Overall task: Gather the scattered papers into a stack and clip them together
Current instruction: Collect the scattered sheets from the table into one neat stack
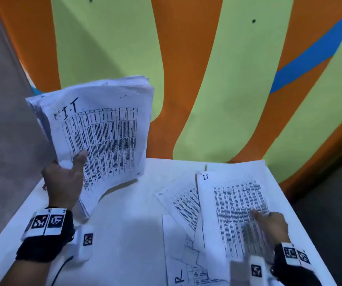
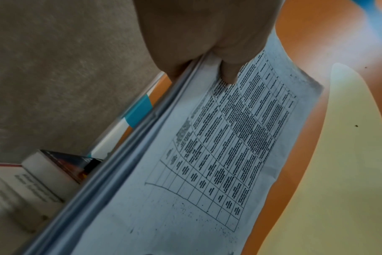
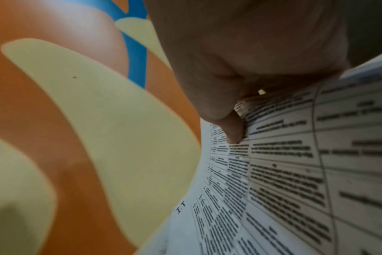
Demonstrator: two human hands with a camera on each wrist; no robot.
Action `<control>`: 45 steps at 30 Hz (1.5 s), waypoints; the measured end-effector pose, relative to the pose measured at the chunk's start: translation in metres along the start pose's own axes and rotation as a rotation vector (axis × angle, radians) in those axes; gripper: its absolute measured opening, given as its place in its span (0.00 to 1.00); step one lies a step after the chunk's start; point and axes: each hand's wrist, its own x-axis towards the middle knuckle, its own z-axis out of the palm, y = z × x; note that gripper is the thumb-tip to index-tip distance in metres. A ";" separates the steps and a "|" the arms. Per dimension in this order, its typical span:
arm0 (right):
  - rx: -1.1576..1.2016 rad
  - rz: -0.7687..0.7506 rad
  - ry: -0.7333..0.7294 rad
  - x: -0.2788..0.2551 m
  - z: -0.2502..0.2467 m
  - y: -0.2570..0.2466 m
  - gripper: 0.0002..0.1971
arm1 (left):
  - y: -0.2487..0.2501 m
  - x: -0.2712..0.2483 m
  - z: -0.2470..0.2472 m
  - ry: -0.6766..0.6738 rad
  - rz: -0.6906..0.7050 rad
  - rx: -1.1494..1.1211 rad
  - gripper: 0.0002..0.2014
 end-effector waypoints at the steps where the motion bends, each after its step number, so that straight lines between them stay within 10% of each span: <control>1: -0.060 0.062 0.029 0.005 -0.003 0.010 0.25 | 0.000 -0.001 0.002 -0.016 0.013 -0.015 0.22; 8: -0.281 0.338 0.053 0.002 0.005 0.020 0.28 | 0.015 -0.011 0.023 -0.097 0.043 -0.035 0.26; 15: 0.043 0.047 0.111 -0.014 -0.032 0.021 0.31 | 0.028 -0.021 0.028 -0.126 0.013 -0.046 0.19; 23: 0.341 -0.384 -0.019 -0.018 -0.120 -0.032 0.06 | 0.022 -0.023 0.020 -0.125 0.004 -0.016 0.23; 35: -0.112 -0.230 0.180 0.003 -0.043 0.038 0.12 | 0.022 -0.031 -0.003 -0.081 0.022 -0.021 0.31; 45: 0.405 -0.409 0.199 0.004 -0.112 0.014 0.05 | 0.035 -0.041 0.008 -0.136 -0.020 -0.007 0.30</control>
